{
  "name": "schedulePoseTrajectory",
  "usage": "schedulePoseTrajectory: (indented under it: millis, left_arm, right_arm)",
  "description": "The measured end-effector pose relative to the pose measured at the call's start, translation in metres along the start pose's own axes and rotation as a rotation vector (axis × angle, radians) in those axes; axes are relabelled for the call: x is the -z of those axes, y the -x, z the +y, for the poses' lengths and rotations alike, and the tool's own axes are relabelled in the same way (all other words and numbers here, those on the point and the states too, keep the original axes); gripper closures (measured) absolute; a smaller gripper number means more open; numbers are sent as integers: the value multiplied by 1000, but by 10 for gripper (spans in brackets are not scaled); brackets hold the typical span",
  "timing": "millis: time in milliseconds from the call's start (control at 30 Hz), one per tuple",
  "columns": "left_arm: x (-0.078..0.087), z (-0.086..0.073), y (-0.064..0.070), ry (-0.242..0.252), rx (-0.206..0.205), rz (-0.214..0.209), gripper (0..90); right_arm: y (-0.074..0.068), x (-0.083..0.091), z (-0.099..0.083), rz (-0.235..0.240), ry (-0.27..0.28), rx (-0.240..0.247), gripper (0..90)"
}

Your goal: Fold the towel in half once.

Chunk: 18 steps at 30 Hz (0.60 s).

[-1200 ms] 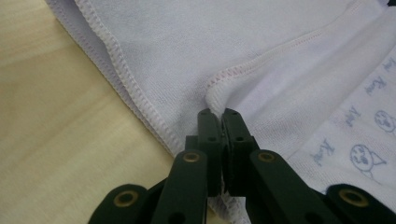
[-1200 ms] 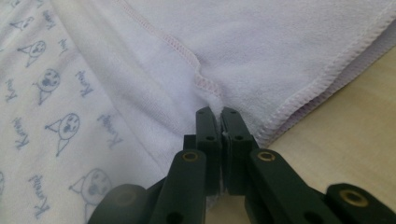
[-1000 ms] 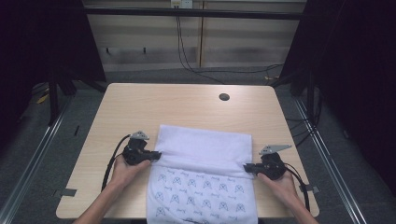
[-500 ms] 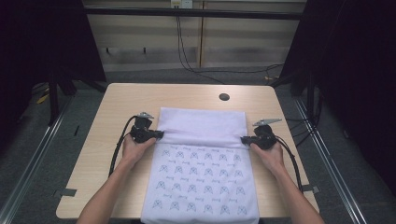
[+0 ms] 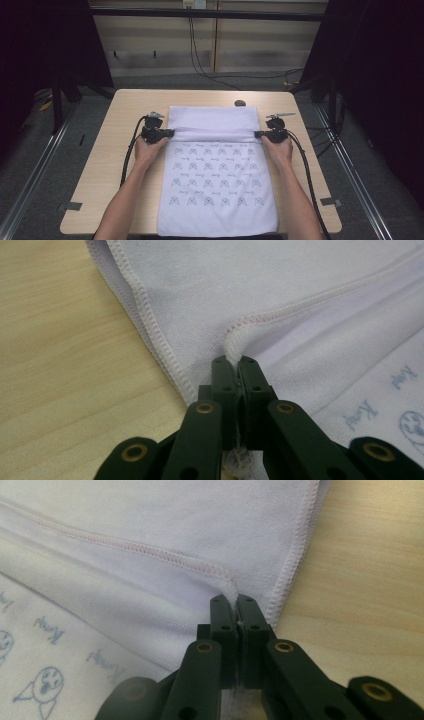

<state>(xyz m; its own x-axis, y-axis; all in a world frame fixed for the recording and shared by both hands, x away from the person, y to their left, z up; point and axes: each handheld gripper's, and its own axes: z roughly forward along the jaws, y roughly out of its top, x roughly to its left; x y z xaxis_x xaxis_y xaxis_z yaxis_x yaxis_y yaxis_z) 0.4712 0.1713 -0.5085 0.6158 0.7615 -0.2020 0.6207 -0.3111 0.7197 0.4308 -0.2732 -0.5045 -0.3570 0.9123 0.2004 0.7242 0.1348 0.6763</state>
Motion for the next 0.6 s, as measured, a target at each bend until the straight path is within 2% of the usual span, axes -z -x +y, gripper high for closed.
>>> schedulePoseTrajectory:
  millis: [33,100,167,200,333,433,500,567,600]
  left_arm:
    - [0,-1,0,16,38,-5,881]
    - [3,-1,2,31,54,-14,881]
    - [12,-1,7,79,41,-70,881]
    - [19,0,10,101,24,-83,881]
    - [64,13,19,181,-36,-136,880]
    - [102,21,36,225,-45,-135,880]
    - [123,20,50,245,-75,-139,880]
    - [144,15,58,274,-84,-168,880]
    - [153,13,62,284,-101,-166,880]
  right_arm:
    - [-1,1,1,1,-5,14,881]
    - [-2,6,3,15,-1,44,881]
    - [-2,19,8,36,41,69,881]
    - [-1,27,11,51,66,74,881]
    - [-3,70,32,95,167,120,881]
    - [-13,95,42,108,210,144,881]
    - [-23,111,44,121,249,156,881]
    - [-31,127,40,136,279,173,881]
    - [-34,134,37,150,288,175,881]
